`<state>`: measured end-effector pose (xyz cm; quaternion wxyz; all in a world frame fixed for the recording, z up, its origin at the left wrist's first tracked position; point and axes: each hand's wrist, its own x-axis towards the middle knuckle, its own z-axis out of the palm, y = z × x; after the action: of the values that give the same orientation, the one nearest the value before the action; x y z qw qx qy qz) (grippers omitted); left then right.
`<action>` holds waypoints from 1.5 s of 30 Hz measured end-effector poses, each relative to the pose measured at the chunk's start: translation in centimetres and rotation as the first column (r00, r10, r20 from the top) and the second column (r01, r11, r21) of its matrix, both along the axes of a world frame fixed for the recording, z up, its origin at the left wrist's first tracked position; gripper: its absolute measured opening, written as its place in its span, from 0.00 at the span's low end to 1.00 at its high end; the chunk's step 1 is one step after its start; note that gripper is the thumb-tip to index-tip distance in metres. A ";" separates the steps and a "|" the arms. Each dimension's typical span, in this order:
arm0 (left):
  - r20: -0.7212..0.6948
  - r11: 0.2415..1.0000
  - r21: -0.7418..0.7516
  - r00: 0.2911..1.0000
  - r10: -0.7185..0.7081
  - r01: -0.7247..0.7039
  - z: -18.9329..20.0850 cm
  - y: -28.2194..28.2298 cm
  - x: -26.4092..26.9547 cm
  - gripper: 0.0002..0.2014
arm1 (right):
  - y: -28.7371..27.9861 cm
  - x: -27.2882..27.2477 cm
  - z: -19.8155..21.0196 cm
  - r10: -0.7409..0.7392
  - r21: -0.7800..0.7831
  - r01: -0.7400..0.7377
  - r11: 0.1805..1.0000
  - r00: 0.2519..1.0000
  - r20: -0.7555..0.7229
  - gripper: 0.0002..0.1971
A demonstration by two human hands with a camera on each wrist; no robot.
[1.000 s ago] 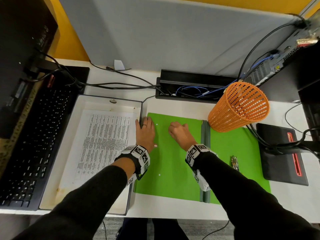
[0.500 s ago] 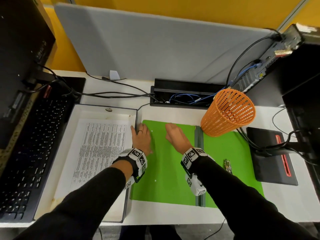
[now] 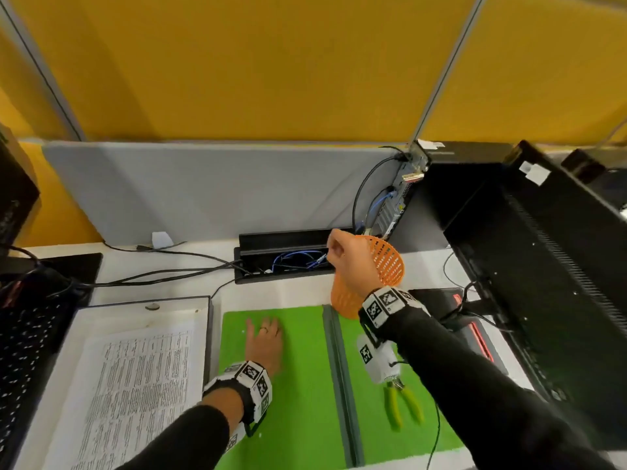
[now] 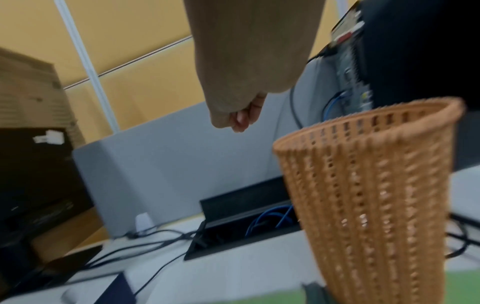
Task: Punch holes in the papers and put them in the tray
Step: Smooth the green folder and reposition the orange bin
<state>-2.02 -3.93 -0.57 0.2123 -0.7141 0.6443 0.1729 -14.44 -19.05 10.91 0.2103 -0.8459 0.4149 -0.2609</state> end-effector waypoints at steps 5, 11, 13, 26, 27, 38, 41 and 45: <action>-0.082 0.990 0.111 0.994 -0.078 0.087 0.0 0.1 -1.2 0.37 | -3.2 -4.9 1.0 -0.199 0.012 0.199 0.980 0.980 -0.024 0.07; -0.046 0.986 0.130 0.993 -0.104 0.110 -1.0 0.4 -1.4 0.40 | -4.6 -7.5 0.9 -0.237 0.049 0.244 0.968 0.964 -0.123 0.13; -0.049 0.987 0.118 0.994 -0.102 0.108 -1.1 0.5 -1.4 0.41 | -4.8 -7.9 0.7 -0.248 0.041 0.255 0.966 0.960 -0.129 0.16; -0.075 0.990 0.108 0.994 -0.085 0.093 -0.9 1.6 -1.2 0.40 | -4.1 -7.8 0.8 -0.204 0.114 0.215 0.970 0.974 -0.099 0.07; -0.073 0.992 0.099 0.994 -0.077 0.084 -0.9 1.8 -1.1 0.40 | -3.8 -7.3 0.9 -0.189 0.110 0.197 0.974 0.979 -0.074 0.07; 0.209 0.992 -0.015 0.970 0.125 -0.124 -1.3 5.3 4.2 0.31 | 3.0 5.0 -5.1 0.226 0.216 -0.196 0.956 0.966 -0.124 0.03; 0.203 0.991 -0.022 0.970 0.136 -0.134 -1.8 6.2 5.1 0.29 | 5.0 7.3 -8.7 0.284 0.280 -0.227 0.933 0.942 -0.180 0.05; 0.164 0.991 -0.033 0.977 0.134 -0.130 -2.2 6.5 5.2 0.30 | 6.8 9.0 -12.4 0.324 0.316 -0.240 0.918 0.913 -0.248 0.06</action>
<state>3.20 2.58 -2.77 0.2452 -0.7694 0.5776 0.1196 -5.44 -12.26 -1.49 0.2987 -0.8885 0.3464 -0.0370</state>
